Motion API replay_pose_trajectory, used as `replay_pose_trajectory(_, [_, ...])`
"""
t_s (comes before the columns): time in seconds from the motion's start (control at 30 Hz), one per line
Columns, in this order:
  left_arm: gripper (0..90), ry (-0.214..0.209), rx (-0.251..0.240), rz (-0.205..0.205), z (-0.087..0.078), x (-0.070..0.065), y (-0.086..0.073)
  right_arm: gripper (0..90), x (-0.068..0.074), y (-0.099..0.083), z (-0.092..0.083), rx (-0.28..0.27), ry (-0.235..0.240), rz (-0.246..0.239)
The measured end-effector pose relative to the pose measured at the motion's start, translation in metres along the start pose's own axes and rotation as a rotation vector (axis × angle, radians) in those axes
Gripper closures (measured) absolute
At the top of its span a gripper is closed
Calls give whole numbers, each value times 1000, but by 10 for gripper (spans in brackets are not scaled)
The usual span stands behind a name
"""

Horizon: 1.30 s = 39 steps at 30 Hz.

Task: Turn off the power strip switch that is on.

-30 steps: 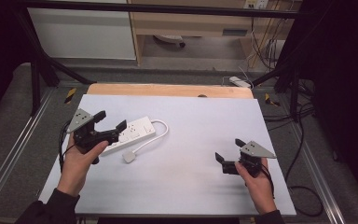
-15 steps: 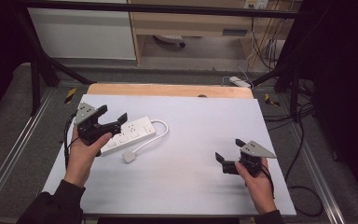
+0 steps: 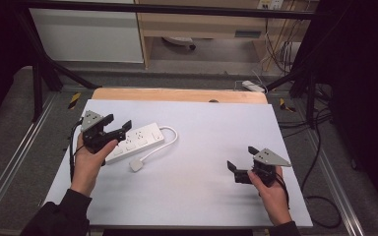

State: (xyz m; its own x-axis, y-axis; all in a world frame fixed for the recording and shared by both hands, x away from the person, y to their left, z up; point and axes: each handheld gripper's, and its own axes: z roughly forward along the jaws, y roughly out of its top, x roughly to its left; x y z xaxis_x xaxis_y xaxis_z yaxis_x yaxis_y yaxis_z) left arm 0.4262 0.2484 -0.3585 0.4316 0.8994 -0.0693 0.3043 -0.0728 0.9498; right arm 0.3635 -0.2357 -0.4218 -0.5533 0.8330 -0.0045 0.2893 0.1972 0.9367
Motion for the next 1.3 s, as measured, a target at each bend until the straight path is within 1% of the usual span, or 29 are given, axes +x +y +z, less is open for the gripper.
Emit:
replay_pose_trajectory(0.2, [386, 0, 16, -12, 3, 6, -8, 40, -2, 0, 0, -1, -5, 4])
replay_pose_trajectory(0.33, [445, 16, 24, -16, 3, 7, -11, 40, -1, 0, 0, 1, -3, 1])
replay_pose_trajectory(0.4, [459, 9, 23, -18, 3, 7, -13, 40, -1, 0, 0, 4, -2, 2])
replay_pose_trajectory(0.5, [492, -1, 35, -18, 4, 6, -15, 41, -1, 0, 1, 5, -2, 2])
replay_pose_trajectory(0.6, [542, 0, 40, -8, 5, 4, -15, 41, -1, 0, 1, 6, -3, 1])
replay_pose_trajectory(0.63, [565, -5, 42, -7, 5, 3, -15, 41, -1, 0, 1, 6, -3, 0])
replay_pose_trajectory(0.67, [610, -7, 45, -8, 6, 2, -15, 41, -1, 0, 1, 7, -4, 2])
replay_pose_trajectory(0.7, [610, -3, 43, -7, 6, 1, -16, 41, -1, 0, 1, 7, -4, 2])
replay_pose_trajectory(0.8, [678, -10, 50, -11, 6, 0, -19, 41, -1, 0, 1, 6, -6, 2])
replay_pose_trajectory(0.87, [718, -20, 69, -24, 7, -1, -21, 41, -1, 0, 2, 7, -7, 3])
replay_pose_trajectory(0.93, [768, -23, 72, -31, 7, -1, -23, 41, -1, 0, 2, 8, -9, 6])
replay_pose_trajectory(1.07, [851, -39, 73, -28, 6, -3, -25, 41, -1, 0, 1, 8, -8, 3])
replay_pose_trajectory(1.17, [890, -47, 84, -20, 6, -5, -27, 41, -1, 0, 2, 8, -6, 2])
replay_pose_trajectory(1.23, [898, -36, 86, -20, 6, -5, -28, 41, -1, 0, 2, 8, -6, 1])
replay_pose_trajectory(1.3, [899, -35, 86, -20, 6, -6, -28, 41, -1, 0, 1, 8, -6, 1])
